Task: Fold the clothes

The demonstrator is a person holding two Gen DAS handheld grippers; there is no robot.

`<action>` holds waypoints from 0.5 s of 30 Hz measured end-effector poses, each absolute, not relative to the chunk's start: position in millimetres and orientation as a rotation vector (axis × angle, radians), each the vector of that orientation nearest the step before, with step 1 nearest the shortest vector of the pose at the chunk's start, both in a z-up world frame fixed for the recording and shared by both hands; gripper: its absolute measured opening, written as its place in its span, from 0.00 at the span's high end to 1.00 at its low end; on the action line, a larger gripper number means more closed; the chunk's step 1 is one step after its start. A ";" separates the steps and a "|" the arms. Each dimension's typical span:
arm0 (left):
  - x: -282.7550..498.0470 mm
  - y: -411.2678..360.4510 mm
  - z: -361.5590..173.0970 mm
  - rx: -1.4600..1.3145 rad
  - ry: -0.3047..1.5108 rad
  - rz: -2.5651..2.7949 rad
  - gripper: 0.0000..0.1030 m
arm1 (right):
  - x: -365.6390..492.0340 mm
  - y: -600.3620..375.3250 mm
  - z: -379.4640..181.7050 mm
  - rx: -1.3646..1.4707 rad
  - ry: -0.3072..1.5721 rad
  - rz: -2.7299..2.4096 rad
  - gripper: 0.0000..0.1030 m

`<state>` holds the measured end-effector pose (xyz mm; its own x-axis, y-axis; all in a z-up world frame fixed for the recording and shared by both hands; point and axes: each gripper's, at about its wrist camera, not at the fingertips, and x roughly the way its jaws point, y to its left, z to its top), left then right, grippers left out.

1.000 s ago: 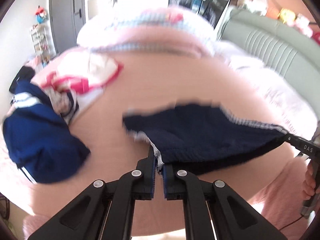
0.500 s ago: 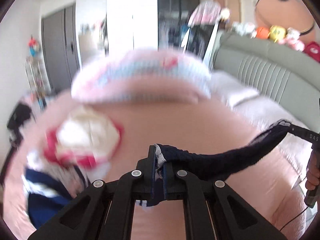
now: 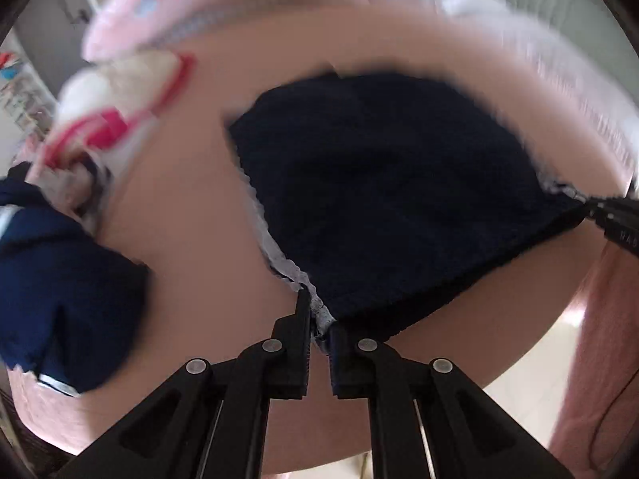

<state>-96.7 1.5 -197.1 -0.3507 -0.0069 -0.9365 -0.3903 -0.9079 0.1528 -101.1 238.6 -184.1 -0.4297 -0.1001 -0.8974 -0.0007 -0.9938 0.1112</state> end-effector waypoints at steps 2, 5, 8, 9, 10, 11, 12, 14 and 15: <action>-87.5 15.0 -211.8 -1.621 0.657 2.322 0.93 | -94.1 237.7 -193.4 1.615 -0.125 -2.622 0.94; -79.3 17.6 -203.1 -1.627 0.633 2.293 0.89 | -96.3 237.5 -175.6 1.636 -0.070 -2.594 0.71; -75.6 4.0 -190.5 -1.666 0.455 2.256 0.57 | -91.5 242.4 -156.4 1.578 -0.059 -2.574 0.50; -73.5 -0.7 -184.2 -1.662 0.406 2.253 0.48 | -88.5 242.8 -150.2 1.562 -0.043 -2.559 0.49; -69.5 -5.6 -178.9 -1.649 0.365 2.257 0.41 | -82.2 240.6 -144.7 1.546 -0.021 -2.544 0.48; -64.6 -9.5 -172.8 -1.622 0.344 2.276 0.41 | -76.3 239.5 -141.0 1.527 0.001 -2.537 0.48; -59.9 -11.4 -166.7 -1.586 0.350 2.304 0.41 | -70.8 238.5 -137.2 1.507 0.021 -2.530 0.48; -51.7 -13.2 -152.6 -1.486 0.377 2.377 0.42 | -67.8 239.3 -128.3 1.451 0.036 -2.510 0.48; -51.2 -12.5 -146.6 -1.443 0.385 2.400 0.44 | -67.6 239.1 -122.8 1.412 0.030 -2.528 0.48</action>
